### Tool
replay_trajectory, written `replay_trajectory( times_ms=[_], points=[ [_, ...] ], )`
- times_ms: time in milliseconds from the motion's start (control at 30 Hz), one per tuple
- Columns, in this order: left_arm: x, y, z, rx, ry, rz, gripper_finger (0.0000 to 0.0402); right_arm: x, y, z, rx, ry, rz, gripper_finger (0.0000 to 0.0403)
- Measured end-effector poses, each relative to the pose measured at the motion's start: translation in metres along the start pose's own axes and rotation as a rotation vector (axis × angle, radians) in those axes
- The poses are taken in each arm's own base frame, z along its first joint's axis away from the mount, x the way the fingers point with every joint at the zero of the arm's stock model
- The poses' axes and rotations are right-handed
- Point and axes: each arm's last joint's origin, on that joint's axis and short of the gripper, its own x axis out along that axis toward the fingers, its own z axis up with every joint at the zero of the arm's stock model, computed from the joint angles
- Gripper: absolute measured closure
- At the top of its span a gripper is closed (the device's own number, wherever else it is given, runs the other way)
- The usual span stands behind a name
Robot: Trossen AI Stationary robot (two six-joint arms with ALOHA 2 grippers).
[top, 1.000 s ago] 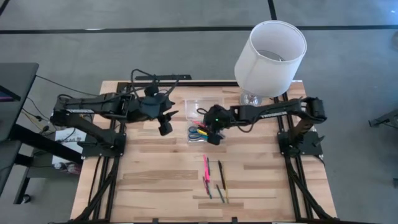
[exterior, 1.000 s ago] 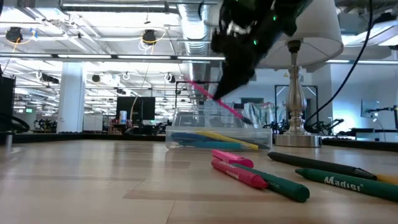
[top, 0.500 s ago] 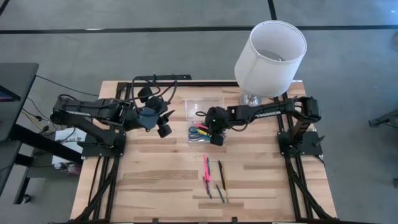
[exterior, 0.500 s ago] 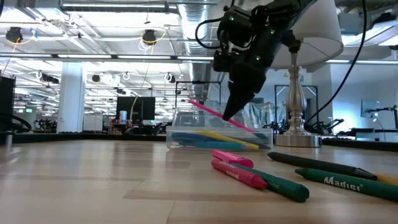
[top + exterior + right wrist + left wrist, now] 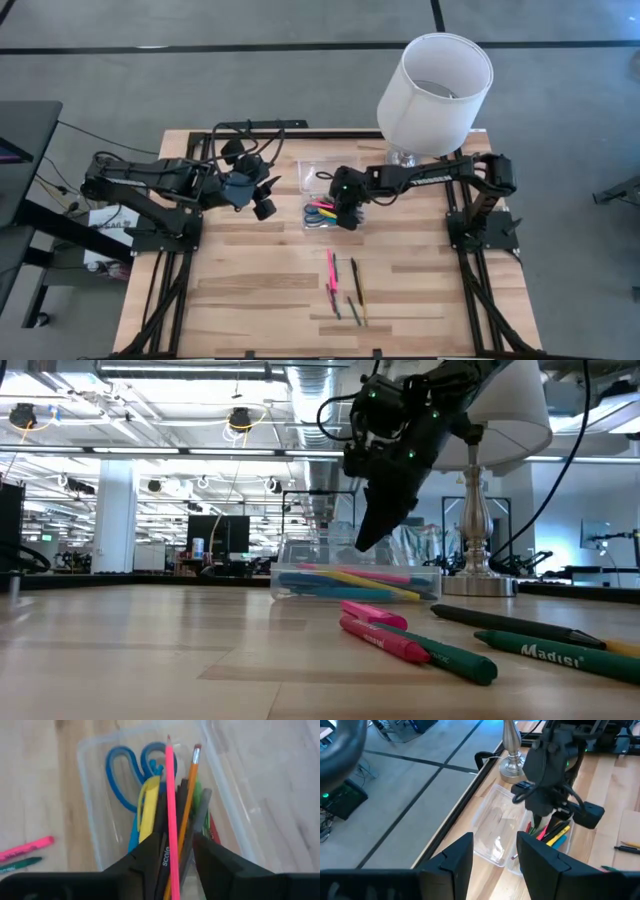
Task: Pick & place school supplies into a supply box
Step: Put the red crayon into the transparent supply box
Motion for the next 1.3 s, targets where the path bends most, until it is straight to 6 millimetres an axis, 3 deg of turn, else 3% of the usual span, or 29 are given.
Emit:
replay_trajectory(
  times_ms=[367, 700, 1000, 1300],
  points=[
    [0.028, -0.020, -0.031, 0.029, 0.087, -0.067, 0.0255, -0.061, 0.020, 0.015, -0.084, -0.208, 0.033, 0.0277],
    [0.057, -0.038, -0.065, 0.019, 0.138, -0.132, 0.0255, -0.108, 0.030, 0.001, -0.086, -0.179, 0.039, 0.0282],
    [0.071, -0.051, -0.081, -0.045, 0.137, -0.284, 0.0255, -0.126, 0.045, -0.019, -0.079, -0.060, 0.057, 0.0284],
    [0.073, -0.067, -0.088, -0.060, 0.097, -0.486, 0.0255, -0.122, 0.068, -0.030, -0.179, -0.046, 0.104, 0.0285]
  ],
)
